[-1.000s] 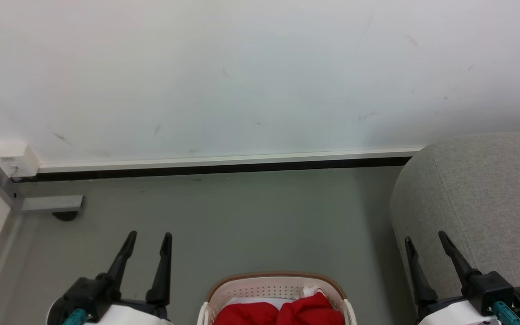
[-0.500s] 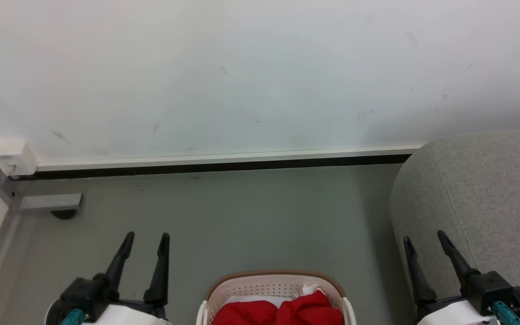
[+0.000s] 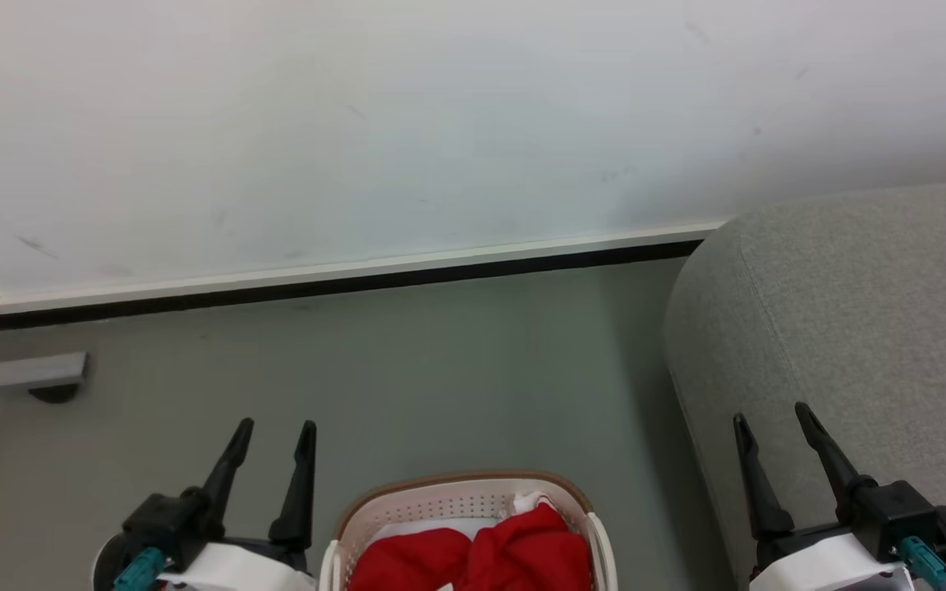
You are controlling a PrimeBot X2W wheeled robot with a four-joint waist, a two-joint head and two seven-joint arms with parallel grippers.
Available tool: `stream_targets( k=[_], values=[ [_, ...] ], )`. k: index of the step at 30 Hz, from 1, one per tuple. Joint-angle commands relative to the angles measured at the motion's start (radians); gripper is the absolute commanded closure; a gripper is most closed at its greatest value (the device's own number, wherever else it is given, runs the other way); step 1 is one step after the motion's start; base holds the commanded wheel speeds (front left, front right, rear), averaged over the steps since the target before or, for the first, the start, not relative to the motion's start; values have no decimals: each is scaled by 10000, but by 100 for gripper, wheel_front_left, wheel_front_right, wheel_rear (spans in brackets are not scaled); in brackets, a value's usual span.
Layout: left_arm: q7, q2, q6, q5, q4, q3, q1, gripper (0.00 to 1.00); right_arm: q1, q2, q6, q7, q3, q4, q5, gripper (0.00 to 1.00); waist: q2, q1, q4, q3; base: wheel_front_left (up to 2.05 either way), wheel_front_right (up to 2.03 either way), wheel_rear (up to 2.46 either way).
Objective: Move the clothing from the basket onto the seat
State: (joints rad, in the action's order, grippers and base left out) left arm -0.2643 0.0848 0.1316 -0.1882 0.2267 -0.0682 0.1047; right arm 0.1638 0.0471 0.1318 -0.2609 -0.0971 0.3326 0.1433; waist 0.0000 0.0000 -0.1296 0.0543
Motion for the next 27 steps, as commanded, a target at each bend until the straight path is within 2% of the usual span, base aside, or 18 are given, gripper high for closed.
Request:
stream_targets(
  k=[1, 9, 18, 27],
  values=[
    [-1, 139, -5, -79, 166, -40, 218, 0, 201, 14, -21, -21, -3, -95, 117, 0, 0, 0, -371, 339, 0, 0, 0],
    [-3, 374, -5, -39, 1218, -393, 694, 0, 364, 16, -21, -21, -61, -374, 306, 0, 0, 0, -1114, 1028, 0, 0, 0],
    [-3, 727, -5, 23, 3794, -1363, 1522, 0, 440, 16, -21, -21, -23, -664, 643, 0, 0, 0, -2023, 1581, 0, 0, 0],
    [132, 1263, -5, -53, 6116, -2622, 2942, 0, 637, 17, -21, -21, -30, -1160, 1000, 0, 0, 0, -2637, 2689, 0, 0, 0]
  ],
)
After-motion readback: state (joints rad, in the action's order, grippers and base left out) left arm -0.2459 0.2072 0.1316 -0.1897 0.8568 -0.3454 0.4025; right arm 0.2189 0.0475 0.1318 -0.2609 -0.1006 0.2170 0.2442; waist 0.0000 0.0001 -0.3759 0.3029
